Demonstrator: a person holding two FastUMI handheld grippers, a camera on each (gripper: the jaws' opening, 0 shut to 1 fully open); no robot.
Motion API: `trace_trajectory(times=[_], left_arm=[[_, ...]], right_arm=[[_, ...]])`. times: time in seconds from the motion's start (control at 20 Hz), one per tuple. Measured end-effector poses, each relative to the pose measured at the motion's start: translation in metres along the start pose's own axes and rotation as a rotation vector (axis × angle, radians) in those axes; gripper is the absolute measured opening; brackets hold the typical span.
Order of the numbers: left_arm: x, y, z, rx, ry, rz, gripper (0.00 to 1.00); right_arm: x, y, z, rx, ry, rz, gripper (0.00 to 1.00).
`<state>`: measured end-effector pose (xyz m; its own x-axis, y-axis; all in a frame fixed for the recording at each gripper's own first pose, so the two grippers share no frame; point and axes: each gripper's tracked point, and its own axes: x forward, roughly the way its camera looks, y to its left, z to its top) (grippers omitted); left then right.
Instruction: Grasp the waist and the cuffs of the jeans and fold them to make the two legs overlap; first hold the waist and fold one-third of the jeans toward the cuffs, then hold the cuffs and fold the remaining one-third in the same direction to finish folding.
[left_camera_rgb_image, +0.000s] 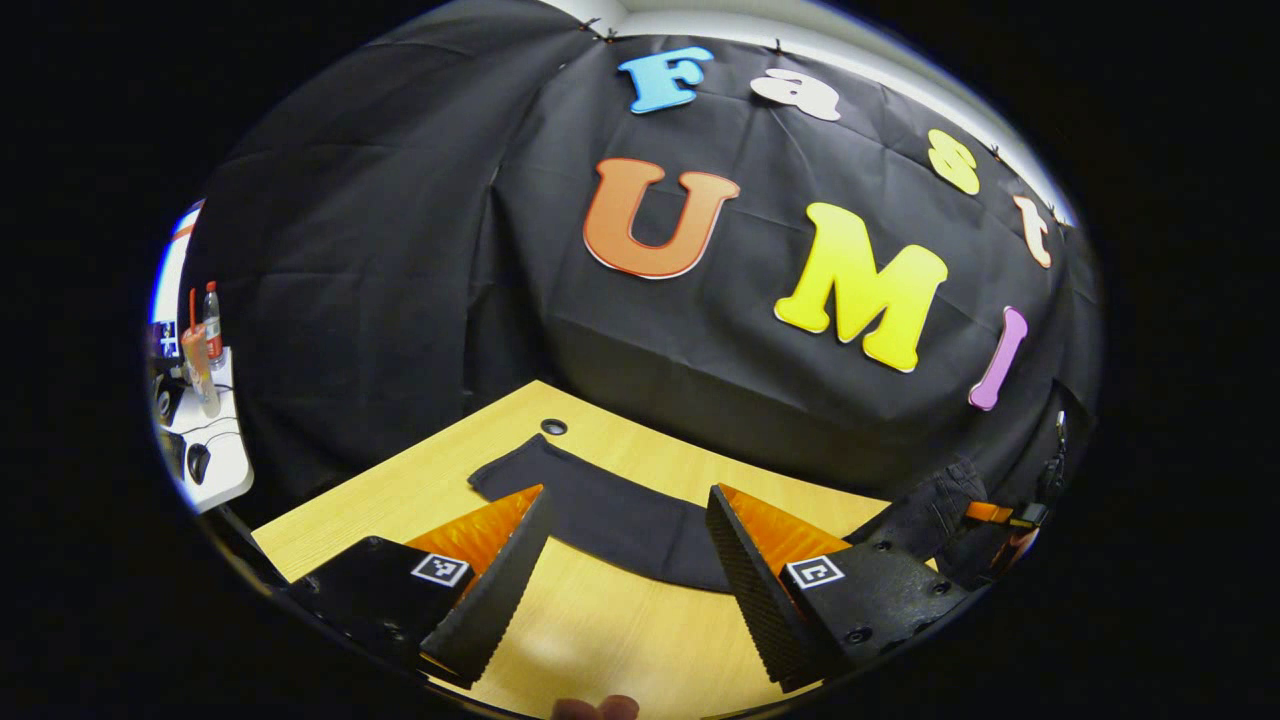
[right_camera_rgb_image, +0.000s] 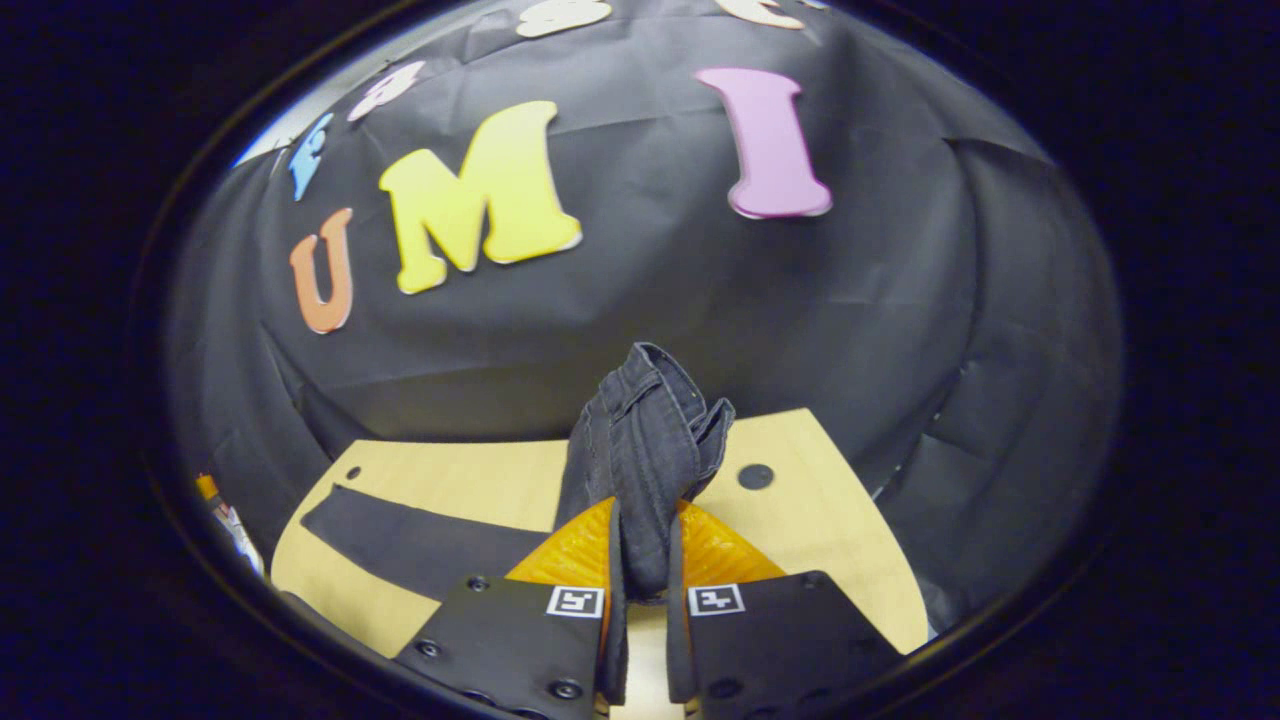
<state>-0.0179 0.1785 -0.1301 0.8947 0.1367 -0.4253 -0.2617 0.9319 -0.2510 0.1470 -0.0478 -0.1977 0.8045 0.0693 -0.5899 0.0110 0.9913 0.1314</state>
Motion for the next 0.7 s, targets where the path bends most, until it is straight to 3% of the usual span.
trace_trajectory(times=[0.2,0.45,0.6,0.7], left_arm=[[-0.007,0.044,0.004,-0.046,-0.016,0.036,0.99],[-0.016,0.088,0.008,-0.084,-0.035,0.074,0.99],[-0.021,0.108,0.008,-0.091,-0.038,0.086,0.99],[-0.025,0.118,0.009,-0.104,-0.038,0.09,0.99]], right_arm=[[0.006,0.088,0.009,-0.078,-0.006,0.09,0.17],[0.024,0.184,-0.008,-0.155,0.024,0.173,0.16],[0.041,0.225,-0.037,-0.184,0.055,0.173,0.2],[0.057,0.244,-0.055,-0.198,0.064,0.147,0.17]])
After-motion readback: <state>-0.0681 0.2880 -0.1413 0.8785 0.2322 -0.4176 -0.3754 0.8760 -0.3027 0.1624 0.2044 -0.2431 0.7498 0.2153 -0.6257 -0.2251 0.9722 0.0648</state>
